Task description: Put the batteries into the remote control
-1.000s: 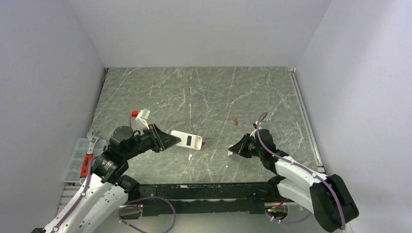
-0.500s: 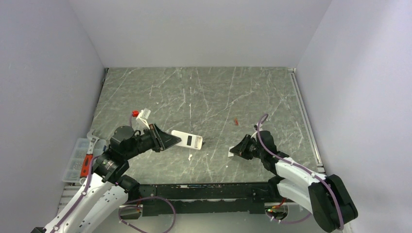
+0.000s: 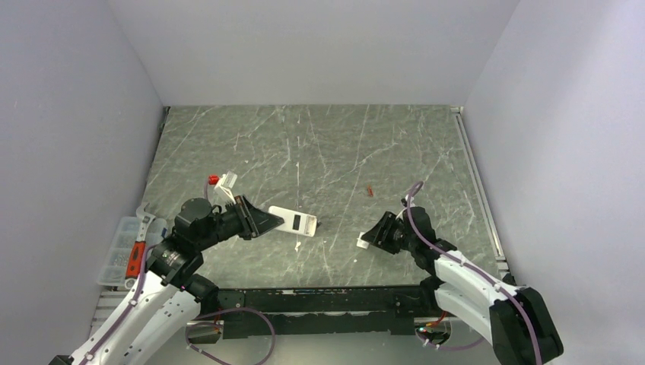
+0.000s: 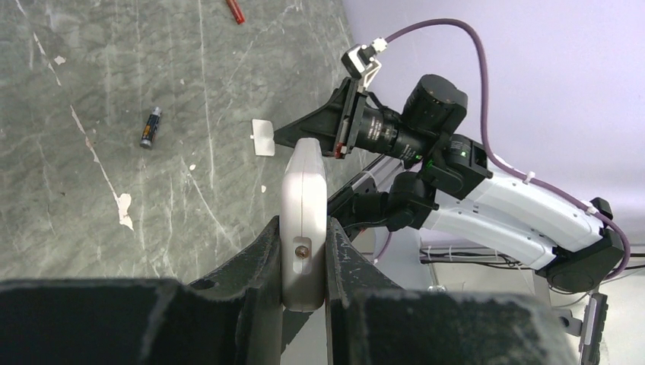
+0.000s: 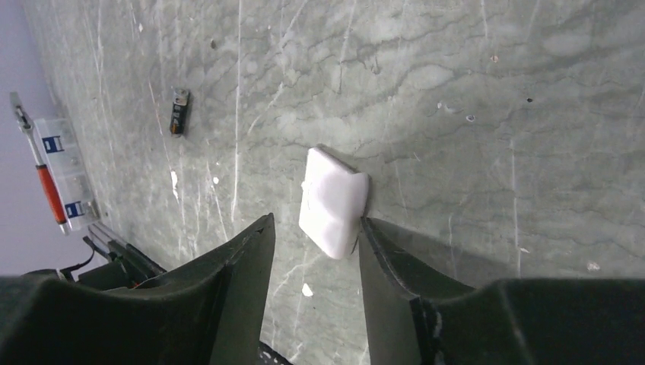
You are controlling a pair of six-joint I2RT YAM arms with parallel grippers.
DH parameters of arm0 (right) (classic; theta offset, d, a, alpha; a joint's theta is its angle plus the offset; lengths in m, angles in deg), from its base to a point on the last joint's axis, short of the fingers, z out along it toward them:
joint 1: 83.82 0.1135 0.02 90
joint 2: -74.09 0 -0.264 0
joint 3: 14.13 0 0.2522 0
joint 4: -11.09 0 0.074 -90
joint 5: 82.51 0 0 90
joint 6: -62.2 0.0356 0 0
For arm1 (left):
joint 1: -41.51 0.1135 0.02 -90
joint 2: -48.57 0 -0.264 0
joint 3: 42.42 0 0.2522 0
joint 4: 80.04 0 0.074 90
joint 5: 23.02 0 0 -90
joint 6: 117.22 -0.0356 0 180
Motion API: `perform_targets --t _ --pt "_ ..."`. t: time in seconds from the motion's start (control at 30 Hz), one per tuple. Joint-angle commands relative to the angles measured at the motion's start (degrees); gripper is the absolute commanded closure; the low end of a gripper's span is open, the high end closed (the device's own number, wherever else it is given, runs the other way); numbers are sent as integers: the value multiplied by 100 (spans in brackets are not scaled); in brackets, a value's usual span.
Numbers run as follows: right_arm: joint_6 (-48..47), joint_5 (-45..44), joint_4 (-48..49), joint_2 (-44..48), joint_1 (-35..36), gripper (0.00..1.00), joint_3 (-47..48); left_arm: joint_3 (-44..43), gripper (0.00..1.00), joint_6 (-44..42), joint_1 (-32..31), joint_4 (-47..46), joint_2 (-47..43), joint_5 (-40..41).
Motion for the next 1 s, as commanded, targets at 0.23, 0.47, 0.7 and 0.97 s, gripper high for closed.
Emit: perform_targets --t 0.23,0.47,0.7,0.97 --pt "-416 -846 -1879 845 -15 47 1065 147 100 98 24 -308 -149 -115" --pt "-769 -723 -2270 972 -16 44 1707 447 100 436 21 -579 -138 -202" --pt "-1357 -495 -2494 631 -20 43 2396 711 100 645 22 -672 -30 -282" --pt "-1878 -924 -2631 -76 4 44 3140 921 100 751 23 -438 -232 -185"
